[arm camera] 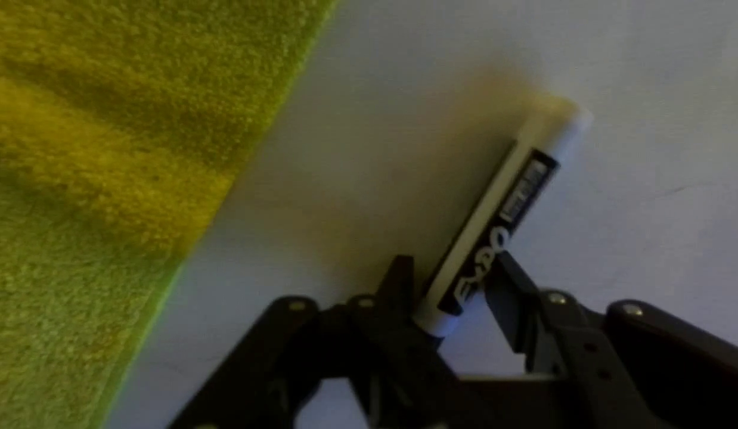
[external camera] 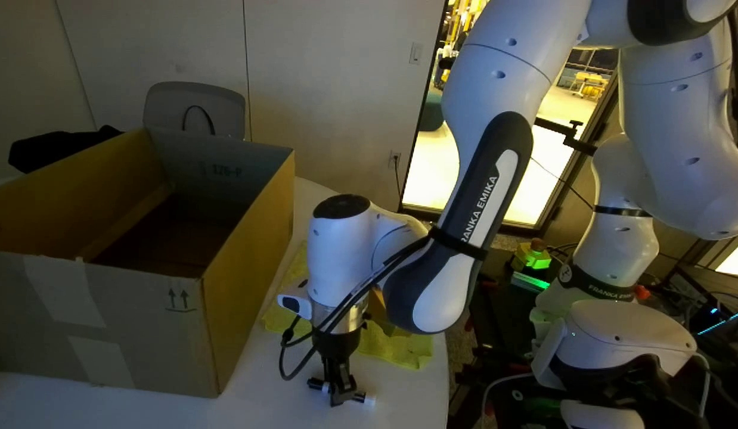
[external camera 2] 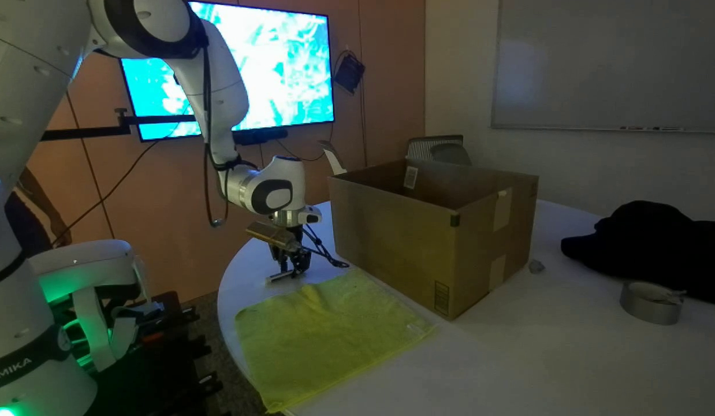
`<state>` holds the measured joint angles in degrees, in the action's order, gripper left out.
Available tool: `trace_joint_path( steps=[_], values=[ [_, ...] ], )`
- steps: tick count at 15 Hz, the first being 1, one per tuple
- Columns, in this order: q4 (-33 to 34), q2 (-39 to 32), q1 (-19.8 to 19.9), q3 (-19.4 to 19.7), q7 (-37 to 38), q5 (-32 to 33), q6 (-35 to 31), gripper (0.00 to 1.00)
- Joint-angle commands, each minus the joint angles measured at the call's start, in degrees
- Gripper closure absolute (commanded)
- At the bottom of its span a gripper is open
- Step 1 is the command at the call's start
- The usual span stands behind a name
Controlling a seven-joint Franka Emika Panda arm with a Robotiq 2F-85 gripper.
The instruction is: Put the marker in the towel, fold the towel, and then put the folded towel in the box
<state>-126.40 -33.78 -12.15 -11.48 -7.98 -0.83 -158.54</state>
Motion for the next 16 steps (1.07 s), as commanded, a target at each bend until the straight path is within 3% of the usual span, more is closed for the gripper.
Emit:
trace_joint_path(
  steps=[1,3,4,8,16],
  values=[
    [0.72,2.98,1.0,-0.59,-0.76,1.88,6.59,0.91],
    [1.27,3.84,0.85,-0.29,-0.79,2.18,9.29,0.98],
    [1.56,4.15,1.19,-0.57,-1.3,1.93,10.33,0.93],
    [1.8,6.0,2.46,-0.79,-3.33,1.41,12.98,0.95],
    [-2.33,10.09,7.34,3.17,-2.66,0.84,10.12,0.95]
  ],
)
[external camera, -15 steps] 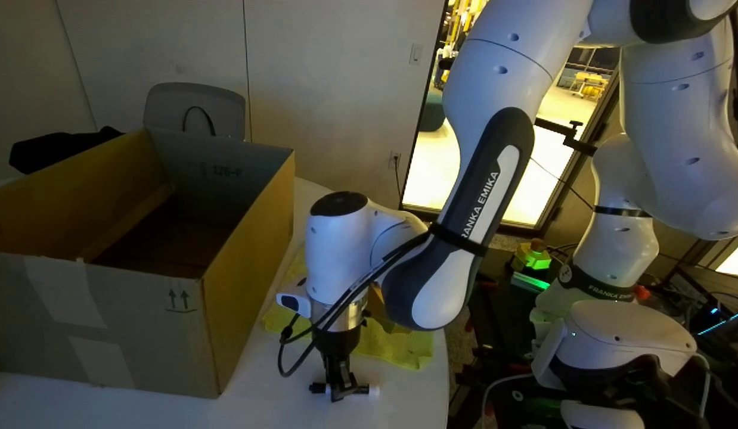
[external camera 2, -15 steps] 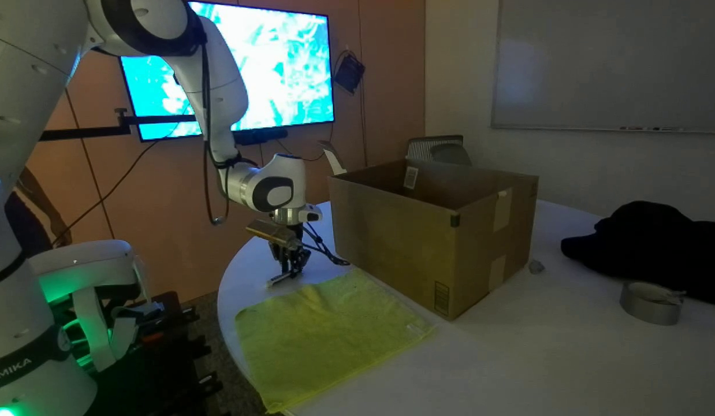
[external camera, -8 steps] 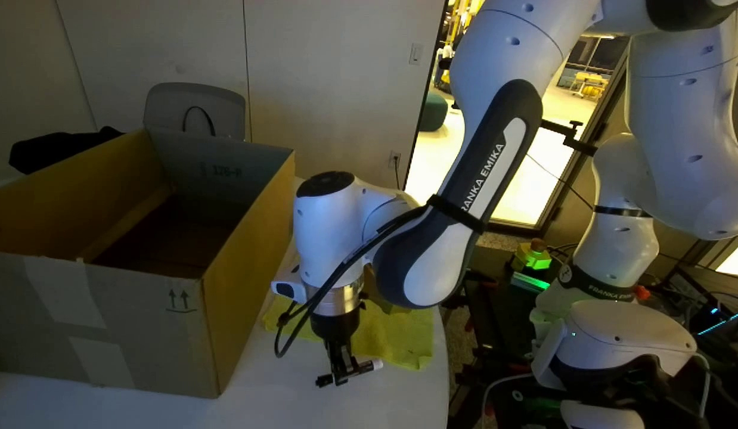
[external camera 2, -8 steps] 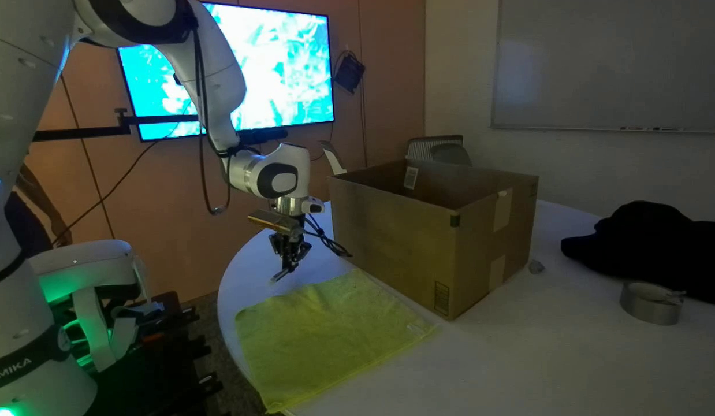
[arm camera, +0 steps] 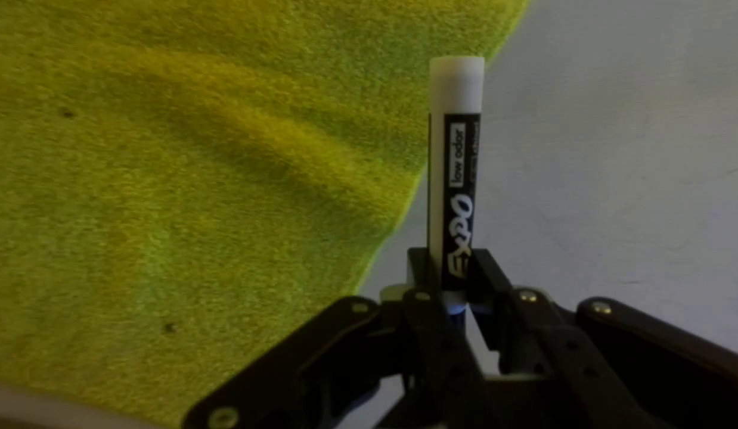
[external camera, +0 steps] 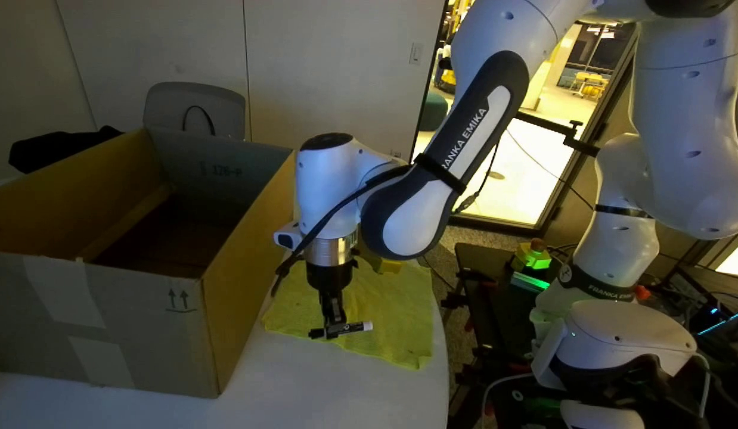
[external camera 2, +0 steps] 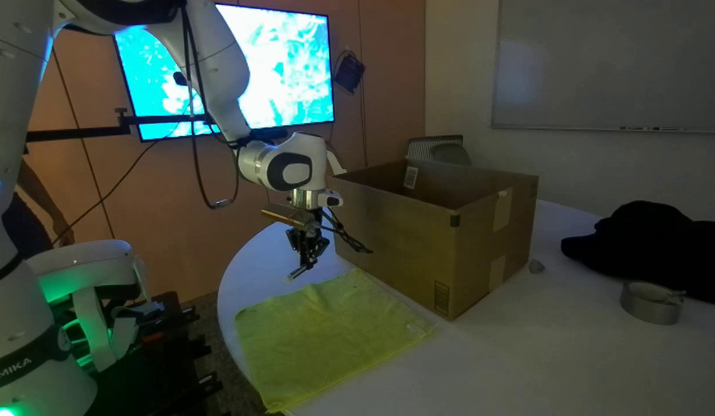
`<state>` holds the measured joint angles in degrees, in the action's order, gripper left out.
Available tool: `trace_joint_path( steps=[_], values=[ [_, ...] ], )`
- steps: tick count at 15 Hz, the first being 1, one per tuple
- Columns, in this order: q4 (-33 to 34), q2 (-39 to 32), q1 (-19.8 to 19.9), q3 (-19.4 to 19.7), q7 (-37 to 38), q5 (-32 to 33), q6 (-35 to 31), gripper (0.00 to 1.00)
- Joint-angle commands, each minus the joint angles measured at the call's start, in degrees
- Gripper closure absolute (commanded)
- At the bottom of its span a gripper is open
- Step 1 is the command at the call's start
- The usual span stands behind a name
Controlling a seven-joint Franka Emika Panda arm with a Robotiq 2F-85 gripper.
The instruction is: Put the marker in the towel, fold the towel, and then put the folded towel in the box
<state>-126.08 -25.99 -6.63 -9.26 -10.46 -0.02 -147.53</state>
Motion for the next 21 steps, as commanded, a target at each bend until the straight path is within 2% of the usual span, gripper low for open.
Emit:
trace_joint_path(
  steps=[1,7,12,17,18,19,21],
  values=[
    [-2.87,1.96,2.31,1.43,-0.04,0.05,-0.92,0.95],
    [-4.1,-0.77,3.36,5.87,3.25,1.27,-2.17,0.95],
    [-4.83,-2.79,3.01,9.39,6.12,2.45,-6.05,0.95],
    [-5.02,-3.6,2.45,11.09,9.32,4.04,-7.73,0.94],
    [-5.06,-3.63,2.35,11.26,9.85,4.16,-7.78,0.83],
    [-5.35,-3.31,2.25,11.37,10.31,4.25,-7.91,0.55],
    [-6.08,-2.58,2.14,11.61,10.92,4.48,-8.36,0.49]
  ],
)
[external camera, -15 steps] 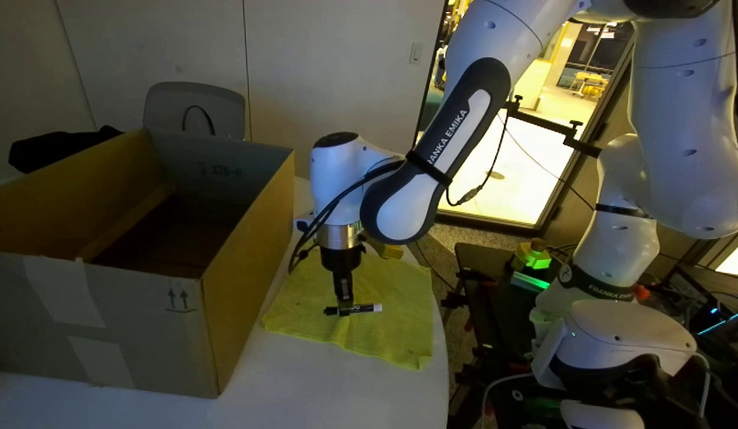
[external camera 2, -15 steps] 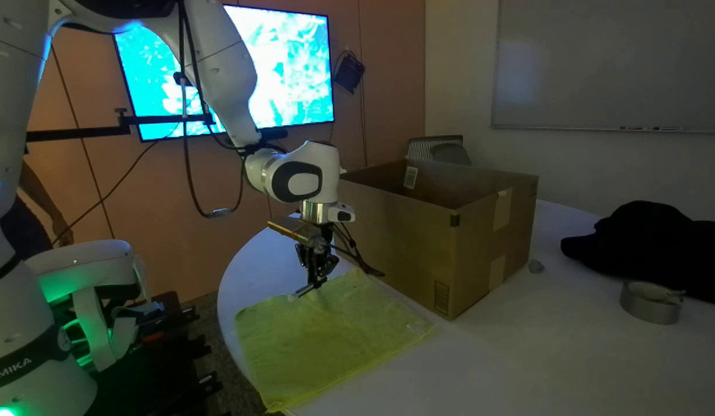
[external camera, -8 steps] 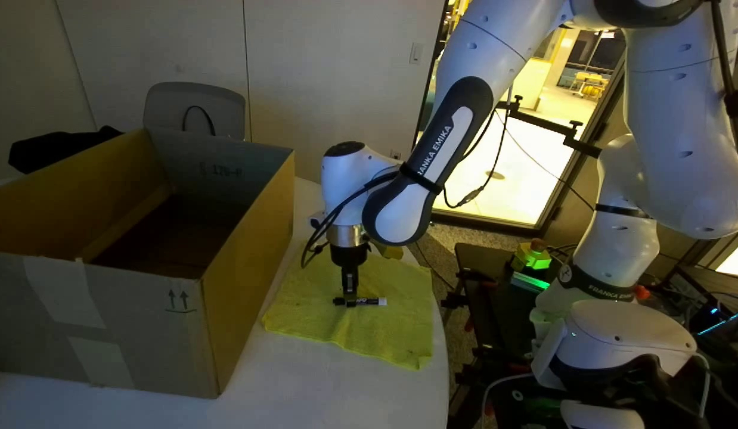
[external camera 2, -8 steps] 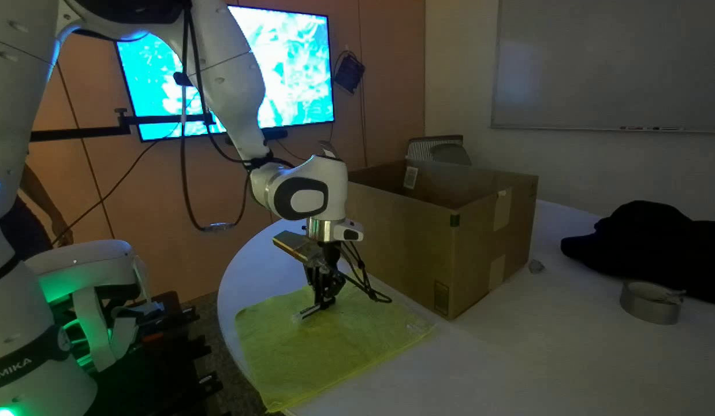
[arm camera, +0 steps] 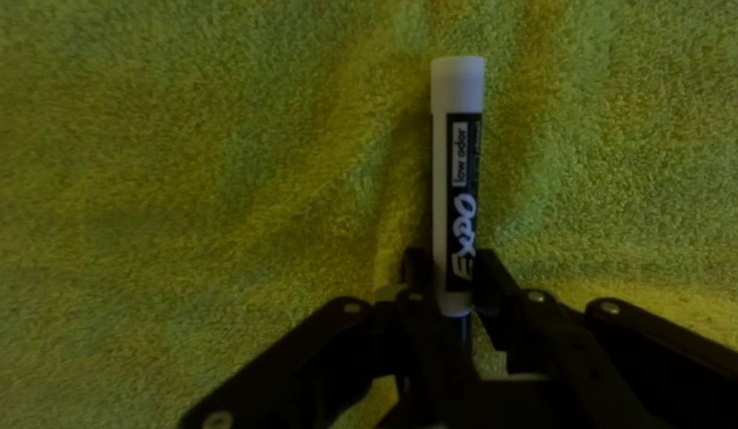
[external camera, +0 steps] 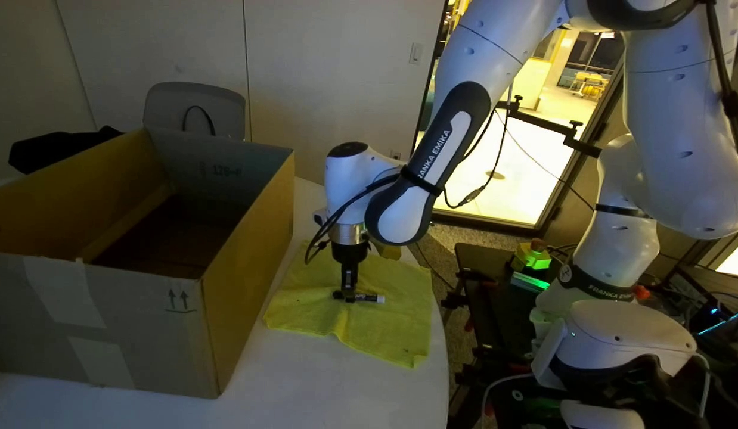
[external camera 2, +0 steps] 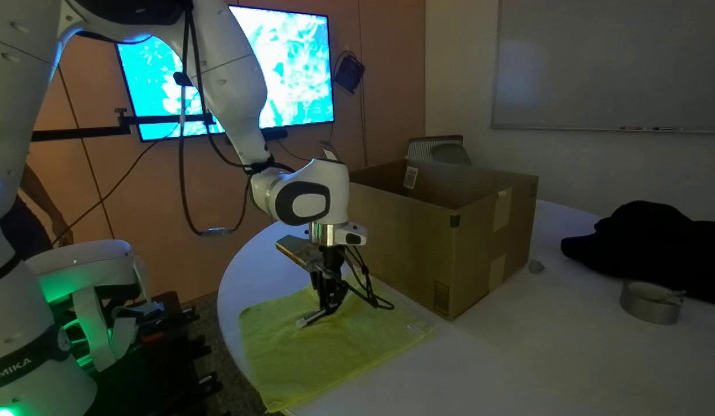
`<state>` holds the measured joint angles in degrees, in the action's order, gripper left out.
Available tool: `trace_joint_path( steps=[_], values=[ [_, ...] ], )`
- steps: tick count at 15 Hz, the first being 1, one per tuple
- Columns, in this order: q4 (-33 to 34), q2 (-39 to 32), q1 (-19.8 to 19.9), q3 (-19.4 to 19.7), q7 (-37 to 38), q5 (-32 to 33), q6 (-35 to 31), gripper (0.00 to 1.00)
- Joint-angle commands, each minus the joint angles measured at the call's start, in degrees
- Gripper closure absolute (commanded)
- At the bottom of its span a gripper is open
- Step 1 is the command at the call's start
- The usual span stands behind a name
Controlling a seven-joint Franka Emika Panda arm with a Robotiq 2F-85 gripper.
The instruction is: Put the marker in the towel, fold the towel, and then put the folded towel in the box
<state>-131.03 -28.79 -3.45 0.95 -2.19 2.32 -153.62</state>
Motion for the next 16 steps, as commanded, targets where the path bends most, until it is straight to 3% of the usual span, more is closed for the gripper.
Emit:
trace_joint_path(
  steps=[1,5,7,11,16],
  values=[
    [-1.83,0.9,-1.04,1.51,2.72,2.35,-2.8,0.41],
    [-5.36,4.65,-2.3,3.3,4.3,5.29,-5.53,0.1],
    [-7.37,7.09,-2.58,3.54,4.5,6.44,-6.9,0.0],
    [-11.12,10.99,-0.3,-2.09,0.8,2.94,-9.3,0.0],
    [-11.38,8.81,0.65,-11.3,-3.16,-3.47,-12.89,0.0]
  ],
)
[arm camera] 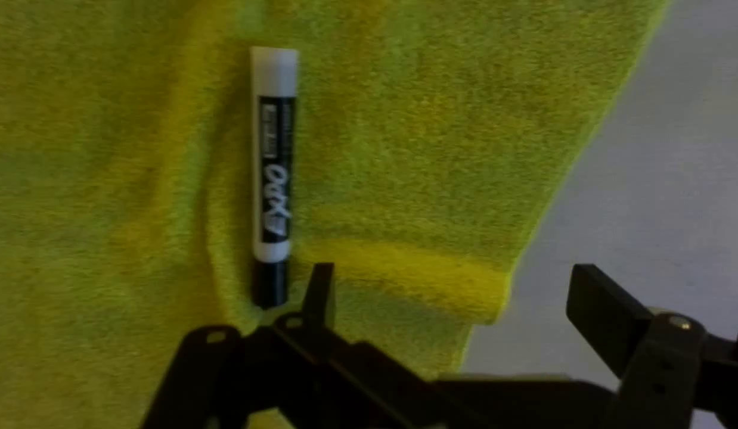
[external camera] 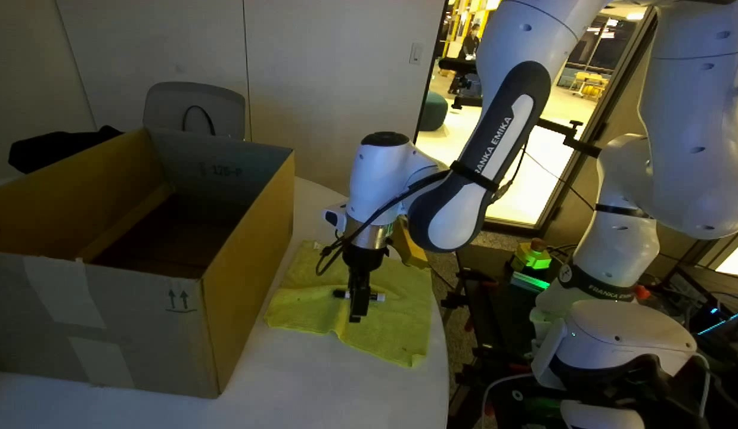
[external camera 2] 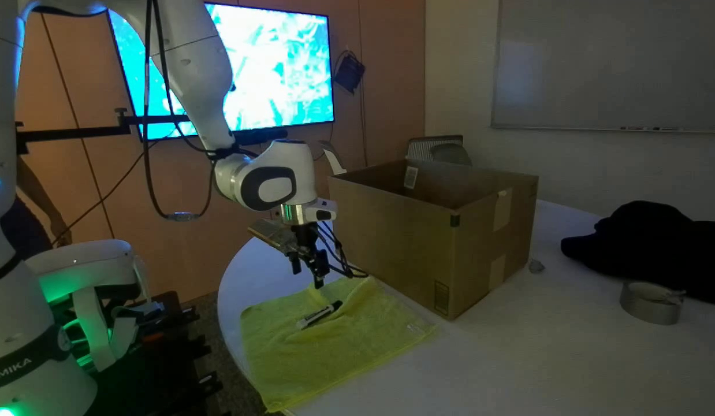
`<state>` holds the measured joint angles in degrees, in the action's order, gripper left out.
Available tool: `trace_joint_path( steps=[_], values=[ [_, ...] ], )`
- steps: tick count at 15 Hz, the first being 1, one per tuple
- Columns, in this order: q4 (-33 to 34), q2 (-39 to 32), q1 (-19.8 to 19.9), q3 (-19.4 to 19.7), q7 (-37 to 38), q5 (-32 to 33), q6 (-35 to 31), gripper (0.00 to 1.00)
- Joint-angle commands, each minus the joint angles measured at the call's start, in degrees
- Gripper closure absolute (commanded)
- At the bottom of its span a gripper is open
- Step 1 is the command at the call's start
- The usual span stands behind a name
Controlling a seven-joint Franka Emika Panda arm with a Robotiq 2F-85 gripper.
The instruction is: Put the marker in the towel, fold the towel, and then put the folded towel in the box
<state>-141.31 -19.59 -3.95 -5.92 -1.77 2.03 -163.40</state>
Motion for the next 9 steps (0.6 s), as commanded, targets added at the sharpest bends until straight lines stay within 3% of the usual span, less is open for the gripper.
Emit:
trace_joint_path(
  steps=[1,4,9],
  values=[
    [-0.82,-1.29,0.5,-4.88,-3.39,-3.12,-3.56,0.0],
    [0.13,-3.93,-1.88,-3.36,-2.01,-0.17,-3.88,0.0],
    [1.28,-7.64,-2.44,-2.26,-2.01,0.89,-4.32,0.0]
  ],
)
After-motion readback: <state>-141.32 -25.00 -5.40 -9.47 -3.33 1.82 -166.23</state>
